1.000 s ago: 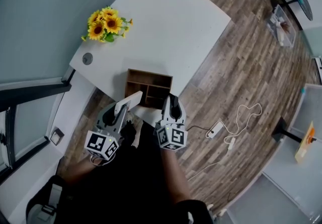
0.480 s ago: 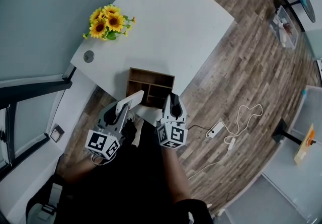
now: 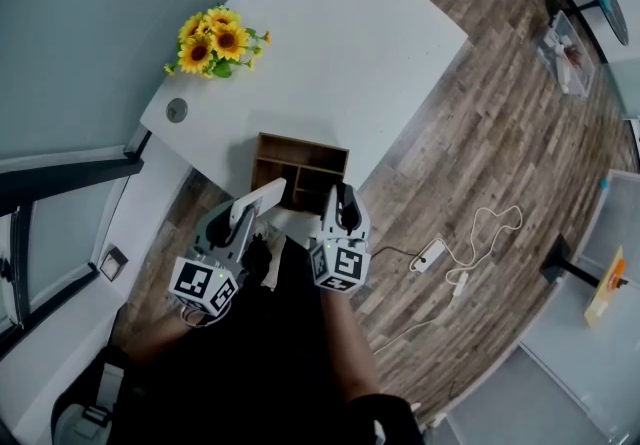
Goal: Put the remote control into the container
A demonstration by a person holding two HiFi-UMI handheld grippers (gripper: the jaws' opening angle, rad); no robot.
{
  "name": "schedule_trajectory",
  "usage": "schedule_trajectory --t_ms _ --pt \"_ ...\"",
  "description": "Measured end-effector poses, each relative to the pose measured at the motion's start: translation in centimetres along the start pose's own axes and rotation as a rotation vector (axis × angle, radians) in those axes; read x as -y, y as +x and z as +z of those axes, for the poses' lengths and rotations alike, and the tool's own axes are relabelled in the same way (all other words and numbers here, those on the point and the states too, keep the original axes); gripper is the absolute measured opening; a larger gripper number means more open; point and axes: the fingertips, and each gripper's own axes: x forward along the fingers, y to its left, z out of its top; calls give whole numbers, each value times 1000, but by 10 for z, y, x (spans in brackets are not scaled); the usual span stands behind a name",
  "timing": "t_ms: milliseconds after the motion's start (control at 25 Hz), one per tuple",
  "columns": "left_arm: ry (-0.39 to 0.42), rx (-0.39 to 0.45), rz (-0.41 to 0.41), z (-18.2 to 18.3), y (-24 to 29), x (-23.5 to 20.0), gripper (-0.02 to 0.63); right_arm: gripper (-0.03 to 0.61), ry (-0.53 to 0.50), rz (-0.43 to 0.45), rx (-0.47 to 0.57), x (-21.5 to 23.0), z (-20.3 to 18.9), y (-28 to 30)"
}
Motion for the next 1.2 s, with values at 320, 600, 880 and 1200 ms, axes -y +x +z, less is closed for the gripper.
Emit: schedule_trajectory --t_ms 320,600,880,1200 --pt "-1 -6 2 0 0 -1 95 97 -10 -11 -22 -1 -2 4" --pt "-4 -10 -1 -1 4 -4 95 97 -24 -21 -40 0 -6 9" --pt "-4 -9 -1 -1 5 -6 95 97 -64 -26 -67 -3 -11 13" --pt "-7 -9 -4 -1 7 -6 95 97 -72 -27 -78 -2 -14 15"
